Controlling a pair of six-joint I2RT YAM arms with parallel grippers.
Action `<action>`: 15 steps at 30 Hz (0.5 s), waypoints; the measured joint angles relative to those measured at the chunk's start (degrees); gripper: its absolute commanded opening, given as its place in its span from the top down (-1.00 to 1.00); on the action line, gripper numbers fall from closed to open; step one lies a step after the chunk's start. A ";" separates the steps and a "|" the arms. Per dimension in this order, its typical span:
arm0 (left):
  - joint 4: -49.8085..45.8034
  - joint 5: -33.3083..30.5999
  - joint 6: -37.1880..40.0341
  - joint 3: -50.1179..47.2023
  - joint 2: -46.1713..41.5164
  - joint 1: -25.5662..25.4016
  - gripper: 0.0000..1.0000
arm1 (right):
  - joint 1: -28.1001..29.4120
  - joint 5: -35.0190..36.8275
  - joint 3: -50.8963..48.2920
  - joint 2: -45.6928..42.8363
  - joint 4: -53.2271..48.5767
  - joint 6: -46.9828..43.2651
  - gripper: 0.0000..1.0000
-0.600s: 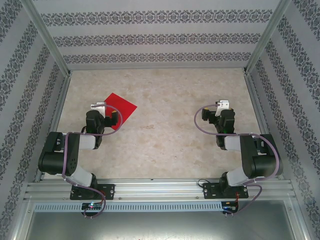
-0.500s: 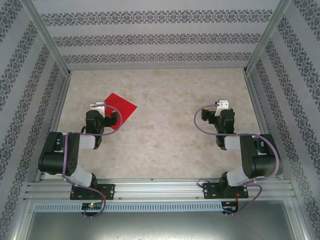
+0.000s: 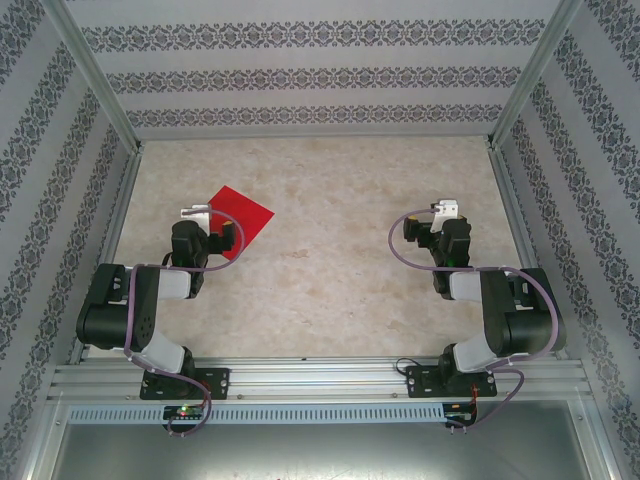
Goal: Fold a paper plane with a square sheet of paper (pick it up from the middle)
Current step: Move the square sheet of paper to the center of the table.
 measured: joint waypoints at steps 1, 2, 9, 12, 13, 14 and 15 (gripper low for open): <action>0.00 0.00 0.00 0.00 0.00 0.00 -1.00 | 0.00 0.00 0.02 0.00 -0.02 0.02 -0.95; 0.00 0.00 0.00 0.00 0.00 0.00 -1.00 | 0.00 0.00 0.02 0.00 -0.02 0.00 -0.95; 0.00 0.00 0.00 0.00 0.00 0.00 -1.00 | -0.11 -0.24 0.00 0.00 -0.02 0.02 -0.95; 0.00 0.00 0.00 0.00 0.00 0.00 -1.00 | -0.11 -0.85 0.02 0.00 0.00 0.00 -0.96; 0.00 0.00 0.00 0.00 0.00 0.00 -1.00 | -0.11 -1.57 0.02 -0.02 -0.09 -0.24 -0.96; 0.00 0.00 0.00 0.00 0.00 0.00 -1.00 | -0.07 -1.97 0.02 -0.11 -0.42 -0.44 -0.95; 0.00 0.00 0.00 0.00 0.00 0.00 -1.00 | 0.09 -1.95 0.02 -0.46 -1.03 -0.55 -0.95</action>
